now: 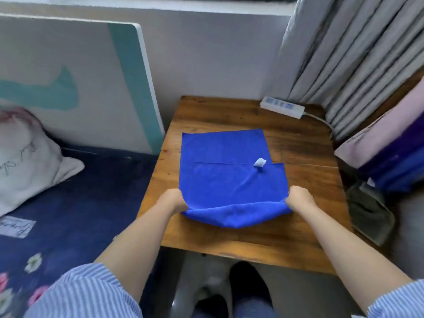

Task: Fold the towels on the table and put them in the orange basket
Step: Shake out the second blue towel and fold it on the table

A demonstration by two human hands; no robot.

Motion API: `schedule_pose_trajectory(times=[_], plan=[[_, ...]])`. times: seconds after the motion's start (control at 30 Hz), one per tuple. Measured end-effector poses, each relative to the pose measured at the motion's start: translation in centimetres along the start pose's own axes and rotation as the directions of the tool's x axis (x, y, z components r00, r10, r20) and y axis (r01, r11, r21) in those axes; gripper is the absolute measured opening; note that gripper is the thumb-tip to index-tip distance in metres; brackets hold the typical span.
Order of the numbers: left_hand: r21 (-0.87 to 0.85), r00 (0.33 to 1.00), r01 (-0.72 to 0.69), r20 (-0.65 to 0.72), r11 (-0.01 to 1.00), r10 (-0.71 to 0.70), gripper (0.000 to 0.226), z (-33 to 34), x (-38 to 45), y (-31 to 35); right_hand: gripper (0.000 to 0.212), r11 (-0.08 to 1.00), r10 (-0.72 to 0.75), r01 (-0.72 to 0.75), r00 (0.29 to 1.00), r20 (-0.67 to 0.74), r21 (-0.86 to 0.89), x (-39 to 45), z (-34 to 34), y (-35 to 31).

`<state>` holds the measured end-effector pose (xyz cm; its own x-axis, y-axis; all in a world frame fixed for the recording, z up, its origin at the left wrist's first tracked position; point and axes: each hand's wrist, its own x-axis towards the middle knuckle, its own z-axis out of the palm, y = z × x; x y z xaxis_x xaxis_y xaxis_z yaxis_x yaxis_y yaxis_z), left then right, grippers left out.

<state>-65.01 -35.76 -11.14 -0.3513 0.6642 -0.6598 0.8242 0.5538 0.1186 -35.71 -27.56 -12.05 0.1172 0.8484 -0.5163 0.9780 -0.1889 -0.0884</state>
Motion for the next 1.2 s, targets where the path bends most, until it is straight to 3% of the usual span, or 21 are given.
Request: schedule_pose_trajectory(times=[0.1, 0.17, 0.27, 0.37, 0.47, 0.7, 0.97, 1.03, 1.2], plan=[[0.193, 0.991, -0.020, 0.130, 0.981, -0.005, 0.022, 2.3, -0.7, -1.1, 0.032, 0.997, 0.045, -0.040, 0.996, 0.076, -0.060, -1.7, 2.8, 1.7], [0.259, 0.982, -0.039, 0.191, 0.965, -0.011, 0.006, 3.6, -1.0, -1.7, 0.032, 0.994, 0.082, -0.071, 0.989, 0.125, -0.088, -2.8, 4.3, 2.9], [0.320, 0.967, -0.071, 0.254, 0.945, -0.013, 0.031, 5.6, -1.0, -2.7, 0.031, 0.992, 0.105, -0.091, 0.981, 0.161, -0.090, -3.7, 5.8, 4.4], [0.303, 0.958, -0.087, 0.285, 0.949, -0.004, 0.034, 6.3, -0.4, -2.8, 0.029, 0.990, 0.124, -0.112, 0.981, 0.150, -0.087, -3.6, 6.1, 5.0], [0.259, 0.970, -0.070, 0.245, 0.963, 0.005, 0.019, 5.6, 0.7, -2.0, 0.022, 0.995, 0.092, -0.086, 0.986, 0.141, -0.050, -2.5, 5.4, 4.7], [0.177, 0.991, -0.059, 0.126, 0.983, 0.037, 0.033, 2.3, 4.2, 2.7, 0.022, 0.999, -0.019, 0.018, 0.999, 0.043, 0.031, 3.3, 2.0, 1.7], [0.225, 0.998, -0.059, 0.016, 0.973, 0.057, 0.030, -1.0, 9.6, 7.4, 0.031, 0.979, -0.135, 0.142, 0.989, -0.055, 0.145, 11.9, -0.6, -2.1], [0.221, 0.998, -0.058, 0.001, 0.974, 0.059, 0.020, -1.3, 11.2, 8.1, 0.033, 0.966, -0.176, 0.187, 0.982, -0.074, 0.181, 13.7, -0.4, -2.9], [0.202, 0.997, -0.043, -0.059, 0.978, 0.056, 0.026, -1.3, 14.2, 8.5, 0.031, 0.968, -0.247, 0.250, 0.964, -0.097, 0.012, 16.1, 0.4, -3.4]])
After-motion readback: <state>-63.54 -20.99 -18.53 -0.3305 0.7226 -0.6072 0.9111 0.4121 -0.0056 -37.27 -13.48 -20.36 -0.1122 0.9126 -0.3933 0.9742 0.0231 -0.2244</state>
